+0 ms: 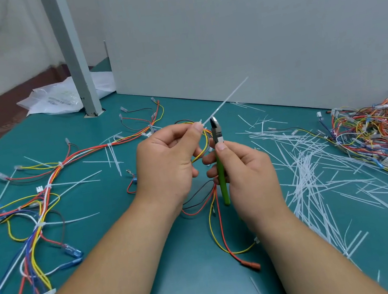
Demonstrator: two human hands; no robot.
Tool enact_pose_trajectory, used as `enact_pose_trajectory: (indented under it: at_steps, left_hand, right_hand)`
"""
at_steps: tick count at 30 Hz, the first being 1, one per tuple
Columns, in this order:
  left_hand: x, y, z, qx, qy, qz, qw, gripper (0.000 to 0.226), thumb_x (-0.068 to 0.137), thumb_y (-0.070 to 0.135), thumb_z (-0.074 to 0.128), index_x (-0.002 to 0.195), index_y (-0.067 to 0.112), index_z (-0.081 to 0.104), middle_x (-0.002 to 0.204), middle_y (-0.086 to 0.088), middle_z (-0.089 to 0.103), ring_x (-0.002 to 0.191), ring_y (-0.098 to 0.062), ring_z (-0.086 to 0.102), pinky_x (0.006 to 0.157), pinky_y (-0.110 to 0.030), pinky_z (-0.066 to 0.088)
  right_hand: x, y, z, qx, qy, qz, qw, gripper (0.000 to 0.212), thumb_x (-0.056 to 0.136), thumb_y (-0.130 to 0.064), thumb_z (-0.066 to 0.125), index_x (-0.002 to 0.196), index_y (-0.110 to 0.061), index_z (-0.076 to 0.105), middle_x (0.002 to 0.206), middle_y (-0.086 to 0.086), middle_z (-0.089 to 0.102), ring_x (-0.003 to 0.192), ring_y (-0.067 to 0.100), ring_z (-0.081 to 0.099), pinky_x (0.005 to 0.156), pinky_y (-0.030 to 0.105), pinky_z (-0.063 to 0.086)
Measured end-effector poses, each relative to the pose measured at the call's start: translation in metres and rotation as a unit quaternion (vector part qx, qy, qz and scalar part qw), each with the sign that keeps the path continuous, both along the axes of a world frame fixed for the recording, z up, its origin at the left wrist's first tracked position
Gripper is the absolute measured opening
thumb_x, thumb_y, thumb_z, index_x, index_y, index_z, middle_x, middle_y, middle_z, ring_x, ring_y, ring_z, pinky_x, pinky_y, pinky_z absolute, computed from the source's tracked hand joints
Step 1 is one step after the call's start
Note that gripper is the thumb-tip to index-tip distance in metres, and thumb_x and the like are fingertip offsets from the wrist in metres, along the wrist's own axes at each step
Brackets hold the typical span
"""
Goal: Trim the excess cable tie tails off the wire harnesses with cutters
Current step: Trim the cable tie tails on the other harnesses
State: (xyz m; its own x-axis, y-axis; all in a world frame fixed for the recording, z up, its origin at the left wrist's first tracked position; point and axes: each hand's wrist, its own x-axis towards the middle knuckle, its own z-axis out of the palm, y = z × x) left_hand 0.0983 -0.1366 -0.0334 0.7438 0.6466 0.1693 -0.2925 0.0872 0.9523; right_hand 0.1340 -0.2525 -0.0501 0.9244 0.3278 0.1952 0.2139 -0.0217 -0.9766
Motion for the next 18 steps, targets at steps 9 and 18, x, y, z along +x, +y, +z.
enact_pose_trajectory:
  at_steps: [9, 18]
  left_hand:
    - [0.0025, 0.0086, -0.0008, -0.002, 0.005, 0.001, 1.0, 0.023, 0.091, 0.024, 0.075, 0.068, 0.027, 0.076, 0.054, 0.007, 0.057, 0.042, -0.009, 0.044, 0.038, -0.02, 0.039]
    - [0.0009, 0.0101, -0.0024, 0.056, 0.025, -0.008, 0.998, 0.014, 0.091, 0.023, 0.075, 0.078, 0.019, 0.074, 0.051, 0.009, 0.058, 0.044, -0.005, 0.048, 0.038, -0.019, 0.041]
  right_hand:
    - [-0.0017, 0.0007, -0.0022, 0.007, -0.016, 0.013, 1.0, 0.023, 0.093, -0.039, 0.058, 0.092, -0.027, 0.077, 0.087, 0.003, 0.076, 0.071, 0.01, 0.065, 0.07, 0.022, 0.053]
    - [-0.0038, -0.0008, 0.0004, 0.005, -0.027, 0.002, 1.0, 0.022, 0.091, -0.038, 0.059, 0.087, -0.026, 0.077, 0.082, 0.005, 0.073, 0.069, 0.01, 0.062, 0.068, 0.029, 0.052]
